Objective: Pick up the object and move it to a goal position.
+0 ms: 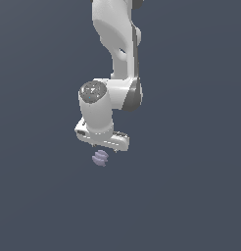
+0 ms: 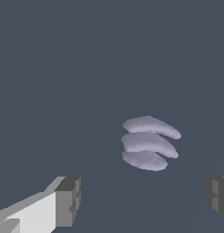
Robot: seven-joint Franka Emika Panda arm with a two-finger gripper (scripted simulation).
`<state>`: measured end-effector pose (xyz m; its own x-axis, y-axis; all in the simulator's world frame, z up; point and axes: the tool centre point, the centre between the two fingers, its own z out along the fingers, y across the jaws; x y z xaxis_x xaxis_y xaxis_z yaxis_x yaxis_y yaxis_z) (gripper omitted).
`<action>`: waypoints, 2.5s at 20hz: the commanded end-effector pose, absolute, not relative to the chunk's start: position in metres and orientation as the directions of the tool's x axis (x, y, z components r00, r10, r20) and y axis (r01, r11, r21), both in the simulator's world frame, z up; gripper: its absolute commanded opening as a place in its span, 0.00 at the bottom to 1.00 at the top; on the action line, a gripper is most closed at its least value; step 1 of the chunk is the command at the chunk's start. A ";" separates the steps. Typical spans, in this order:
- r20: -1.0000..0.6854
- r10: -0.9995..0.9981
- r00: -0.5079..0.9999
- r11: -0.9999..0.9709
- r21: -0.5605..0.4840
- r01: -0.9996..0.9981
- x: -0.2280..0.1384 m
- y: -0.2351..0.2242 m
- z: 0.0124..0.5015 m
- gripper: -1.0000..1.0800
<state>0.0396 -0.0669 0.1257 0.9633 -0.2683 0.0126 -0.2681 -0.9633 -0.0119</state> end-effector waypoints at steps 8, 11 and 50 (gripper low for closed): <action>0.001 -0.388 0.922 -0.922 -0.001 -0.388 0.048 -0.094 0.092 0.96; 0.000 -0.395 0.919 -0.919 0.000 -0.395 0.049 -0.096 0.090 0.96; 0.000 -0.395 0.919 -0.919 0.000 -0.395 0.038 -0.115 0.059 0.00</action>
